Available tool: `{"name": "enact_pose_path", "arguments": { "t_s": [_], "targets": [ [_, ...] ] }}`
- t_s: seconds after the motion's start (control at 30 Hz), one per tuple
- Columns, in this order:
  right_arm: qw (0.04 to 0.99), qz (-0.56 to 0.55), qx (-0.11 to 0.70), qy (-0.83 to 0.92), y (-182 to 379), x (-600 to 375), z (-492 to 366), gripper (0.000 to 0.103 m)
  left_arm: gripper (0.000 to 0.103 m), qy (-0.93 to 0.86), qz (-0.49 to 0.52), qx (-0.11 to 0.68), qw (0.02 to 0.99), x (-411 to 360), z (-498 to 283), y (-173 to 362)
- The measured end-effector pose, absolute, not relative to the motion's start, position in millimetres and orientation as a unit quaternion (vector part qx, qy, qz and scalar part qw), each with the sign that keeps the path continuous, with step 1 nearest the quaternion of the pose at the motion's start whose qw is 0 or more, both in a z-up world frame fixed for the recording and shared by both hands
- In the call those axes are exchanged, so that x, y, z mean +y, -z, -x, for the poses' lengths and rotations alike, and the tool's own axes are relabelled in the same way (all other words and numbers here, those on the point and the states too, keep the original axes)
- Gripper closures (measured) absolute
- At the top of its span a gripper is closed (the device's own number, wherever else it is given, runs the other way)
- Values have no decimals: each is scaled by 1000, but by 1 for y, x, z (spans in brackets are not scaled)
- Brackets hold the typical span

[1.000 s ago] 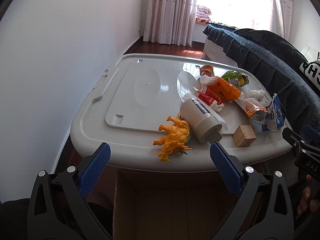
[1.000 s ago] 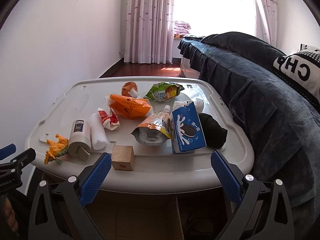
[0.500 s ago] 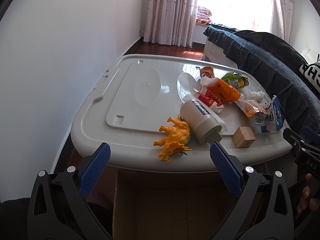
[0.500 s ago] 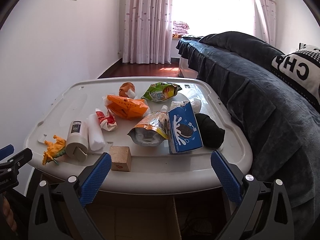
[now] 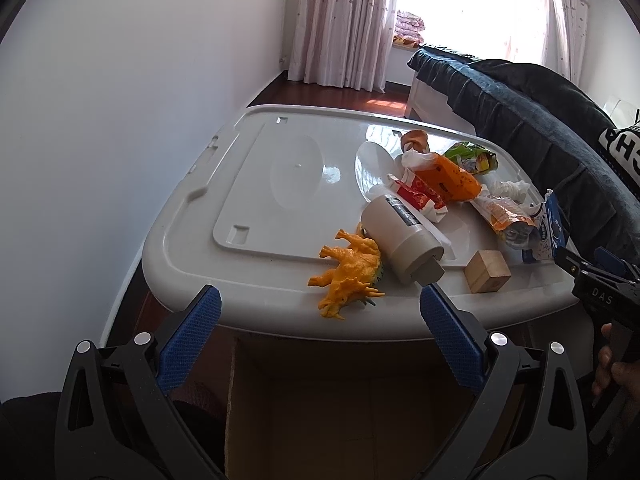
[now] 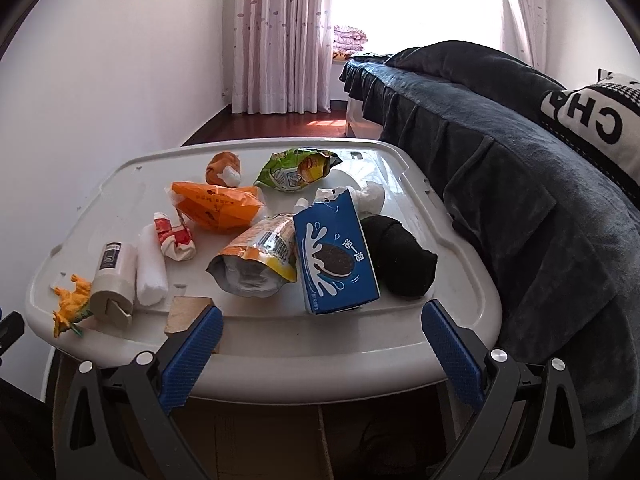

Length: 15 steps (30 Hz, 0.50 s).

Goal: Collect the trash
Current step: 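Close the right gripper on the blue Oreo box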

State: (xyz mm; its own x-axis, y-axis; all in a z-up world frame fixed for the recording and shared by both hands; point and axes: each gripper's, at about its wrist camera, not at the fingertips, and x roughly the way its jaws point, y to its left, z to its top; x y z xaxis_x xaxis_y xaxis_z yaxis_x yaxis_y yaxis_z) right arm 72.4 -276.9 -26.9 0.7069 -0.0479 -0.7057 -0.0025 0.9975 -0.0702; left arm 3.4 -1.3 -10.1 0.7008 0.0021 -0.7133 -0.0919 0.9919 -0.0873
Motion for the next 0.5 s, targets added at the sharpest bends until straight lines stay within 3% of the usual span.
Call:
{"name": "enact_pose_path", "arguments": {
  "t_s": [0.33,0.5],
  "targets": [
    [921,42,387,6,40,-285,-94,6,6,-22,60,389,919,-3,-3,10],
    [916,41,399,-3,50,-278,-112,26,6,-25,52,393,918,-4,-3,12]
  ]
}}
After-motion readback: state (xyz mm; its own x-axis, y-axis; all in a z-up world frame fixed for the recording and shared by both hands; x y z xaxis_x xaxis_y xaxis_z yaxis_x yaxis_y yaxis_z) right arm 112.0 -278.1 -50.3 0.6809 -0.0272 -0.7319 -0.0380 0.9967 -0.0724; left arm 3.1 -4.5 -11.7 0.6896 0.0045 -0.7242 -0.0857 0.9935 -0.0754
